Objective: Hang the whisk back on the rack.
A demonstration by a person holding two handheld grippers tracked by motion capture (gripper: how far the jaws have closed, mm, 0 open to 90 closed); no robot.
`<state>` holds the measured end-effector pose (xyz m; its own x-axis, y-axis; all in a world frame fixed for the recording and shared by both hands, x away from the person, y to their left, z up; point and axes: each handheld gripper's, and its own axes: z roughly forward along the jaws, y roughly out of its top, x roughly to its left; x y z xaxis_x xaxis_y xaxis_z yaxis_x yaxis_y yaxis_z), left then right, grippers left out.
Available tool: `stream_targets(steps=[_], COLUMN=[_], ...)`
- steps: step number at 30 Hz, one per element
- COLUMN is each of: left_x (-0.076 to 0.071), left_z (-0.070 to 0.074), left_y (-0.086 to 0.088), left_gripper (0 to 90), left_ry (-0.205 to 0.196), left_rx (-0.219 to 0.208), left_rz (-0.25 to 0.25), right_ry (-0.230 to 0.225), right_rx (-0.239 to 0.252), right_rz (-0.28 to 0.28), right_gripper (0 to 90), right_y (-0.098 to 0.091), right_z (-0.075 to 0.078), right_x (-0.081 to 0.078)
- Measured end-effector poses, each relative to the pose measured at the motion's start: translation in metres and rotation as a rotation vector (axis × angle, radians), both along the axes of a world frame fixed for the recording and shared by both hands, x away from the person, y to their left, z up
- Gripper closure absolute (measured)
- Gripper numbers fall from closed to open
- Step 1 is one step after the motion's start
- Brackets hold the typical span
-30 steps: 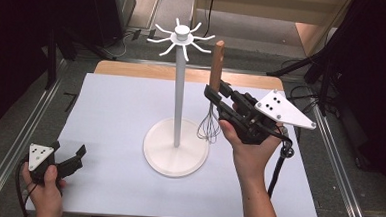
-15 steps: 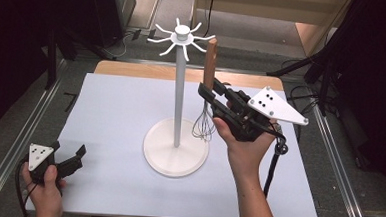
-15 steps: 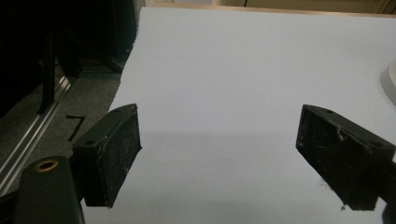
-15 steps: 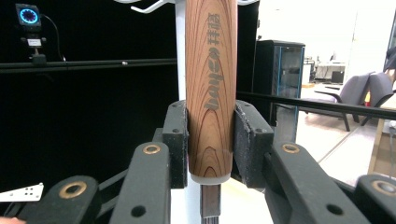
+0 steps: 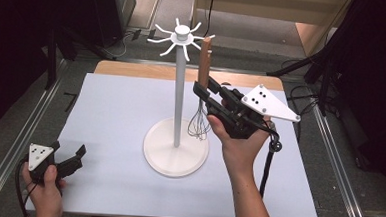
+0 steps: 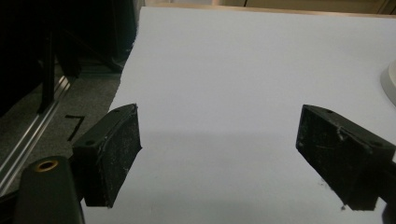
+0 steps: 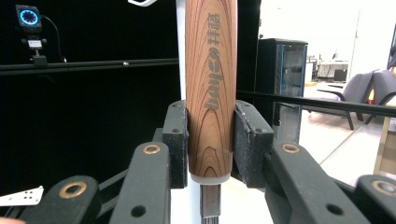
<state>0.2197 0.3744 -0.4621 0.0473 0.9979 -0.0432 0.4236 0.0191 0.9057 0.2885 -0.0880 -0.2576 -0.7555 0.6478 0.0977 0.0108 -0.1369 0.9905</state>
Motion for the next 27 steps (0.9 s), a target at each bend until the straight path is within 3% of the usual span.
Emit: stream_targets(steps=[27], left_x=[0.000], left_z=[0.000], left_y=[0.000], left_gripper=[14.7], left_ry=[0.000], left_rx=[-0.001], left_rz=[-0.001], right_ry=[-0.018], right_rx=[0.010], right_rz=[0.001], right_gripper=[70.3], right_y=[0.006], right_z=[-0.013], right_x=[0.005])
